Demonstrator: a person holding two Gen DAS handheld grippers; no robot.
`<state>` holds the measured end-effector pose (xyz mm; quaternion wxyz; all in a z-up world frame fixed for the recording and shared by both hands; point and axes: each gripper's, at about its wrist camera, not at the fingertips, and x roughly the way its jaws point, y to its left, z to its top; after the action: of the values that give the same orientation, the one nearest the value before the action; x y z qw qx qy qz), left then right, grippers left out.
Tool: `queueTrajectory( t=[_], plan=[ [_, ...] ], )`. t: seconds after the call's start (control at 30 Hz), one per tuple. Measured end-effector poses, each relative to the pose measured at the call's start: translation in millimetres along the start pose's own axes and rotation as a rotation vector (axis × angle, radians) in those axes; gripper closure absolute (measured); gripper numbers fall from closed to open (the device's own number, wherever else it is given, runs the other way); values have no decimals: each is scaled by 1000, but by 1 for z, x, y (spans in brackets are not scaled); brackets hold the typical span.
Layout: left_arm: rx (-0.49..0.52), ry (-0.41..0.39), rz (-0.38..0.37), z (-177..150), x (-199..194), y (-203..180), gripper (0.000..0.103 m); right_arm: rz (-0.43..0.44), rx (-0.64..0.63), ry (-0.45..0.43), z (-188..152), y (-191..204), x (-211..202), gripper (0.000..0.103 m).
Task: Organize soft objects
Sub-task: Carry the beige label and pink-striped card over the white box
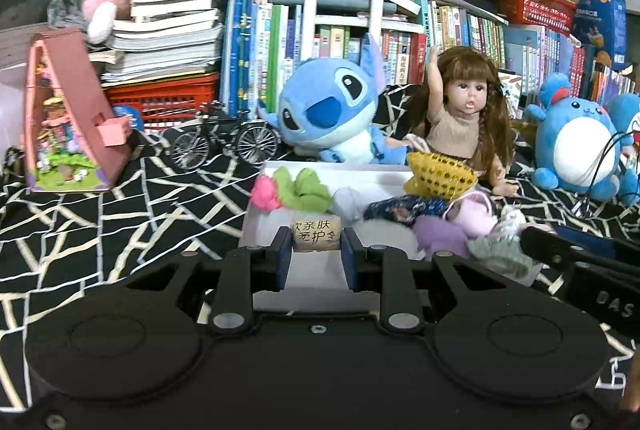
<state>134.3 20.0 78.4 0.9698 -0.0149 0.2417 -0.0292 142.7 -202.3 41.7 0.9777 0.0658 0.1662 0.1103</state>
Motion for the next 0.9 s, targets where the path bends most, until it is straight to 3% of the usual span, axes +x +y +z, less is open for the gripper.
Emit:
queueTrajectory(
  t=[0.2,0.37,0.7,0.9],
  plan=[
    [3,16,-66,26,32,-5,78,68,14,45,26,0,37,55],
    [12,31,-66,44,72,-8,78,131,54,136,41,-3,80,55],
    [5,111,-21,45,139,-10,78,130,116,259,51,-9,151,55],
    [-8,137,-28,45,156,-7,78,109,123,302,50,-10,175,55]
  ],
)
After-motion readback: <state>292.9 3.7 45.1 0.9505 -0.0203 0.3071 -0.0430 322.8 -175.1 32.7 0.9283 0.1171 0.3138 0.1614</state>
